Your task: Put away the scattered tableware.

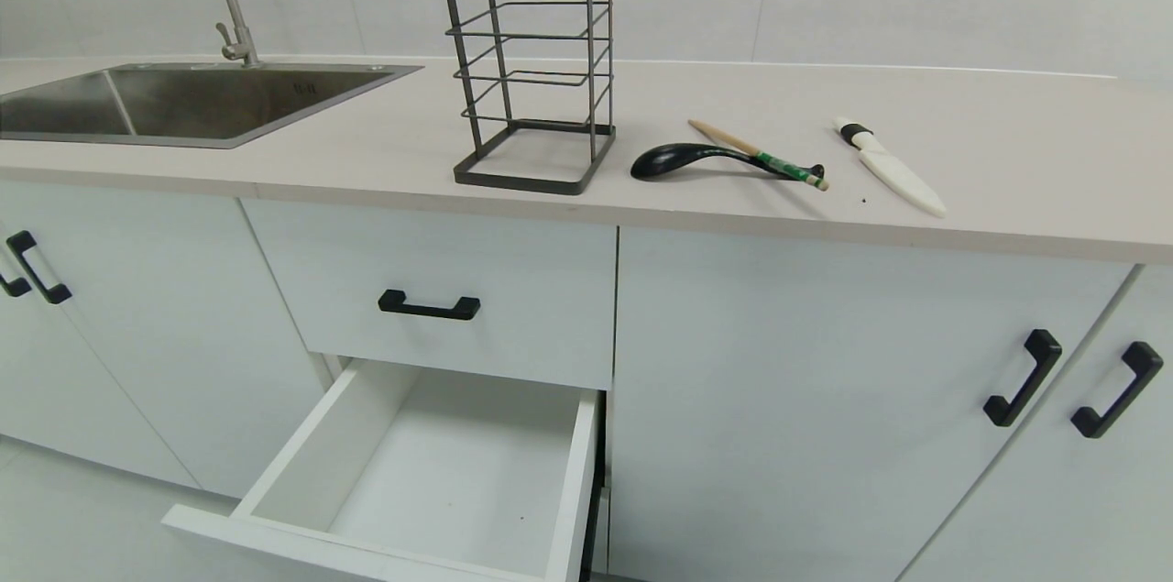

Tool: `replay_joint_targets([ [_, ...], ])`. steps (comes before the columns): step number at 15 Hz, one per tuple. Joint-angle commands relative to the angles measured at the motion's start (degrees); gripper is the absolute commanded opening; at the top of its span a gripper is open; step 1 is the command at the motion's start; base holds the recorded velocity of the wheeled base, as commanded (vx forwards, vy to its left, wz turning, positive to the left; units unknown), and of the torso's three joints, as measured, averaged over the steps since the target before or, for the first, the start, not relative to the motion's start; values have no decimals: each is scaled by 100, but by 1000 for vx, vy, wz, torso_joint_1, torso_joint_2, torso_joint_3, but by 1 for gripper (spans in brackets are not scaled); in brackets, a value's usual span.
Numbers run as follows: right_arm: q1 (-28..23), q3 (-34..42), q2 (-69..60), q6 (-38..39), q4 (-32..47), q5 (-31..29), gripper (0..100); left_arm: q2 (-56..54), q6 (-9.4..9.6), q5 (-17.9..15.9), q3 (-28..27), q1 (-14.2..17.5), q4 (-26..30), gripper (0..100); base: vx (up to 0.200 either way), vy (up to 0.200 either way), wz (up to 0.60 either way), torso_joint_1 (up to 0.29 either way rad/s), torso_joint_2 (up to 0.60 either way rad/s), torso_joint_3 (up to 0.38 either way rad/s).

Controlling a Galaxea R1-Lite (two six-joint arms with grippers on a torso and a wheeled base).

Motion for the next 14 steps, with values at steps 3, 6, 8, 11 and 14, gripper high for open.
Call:
replay_joint_targets([
  [3,-9,-2,5,-5,0,-2,0,7,-3,3,0,0,-13,100,0,0,0,142,-111,-35],
  [6,0,-2,5,4,0,-2,0,7,-11,12,0,0,-4,100,0,0,0,245,-128,-170],
  [8,0,-2,5,13,0,-2,0,7,-11,12,0,0,-4,100,0,0,0,242,-588,-241],
  [11,0,-2,5,13,0,-11,0,7,-20,12,0,0,-4,100,0,0,0,190,-588,-170],
  [14,0,-2,5,13,0,-11,0,7,-29,12,0,0,-4,100,0,0,0,227,-482,-209],
])
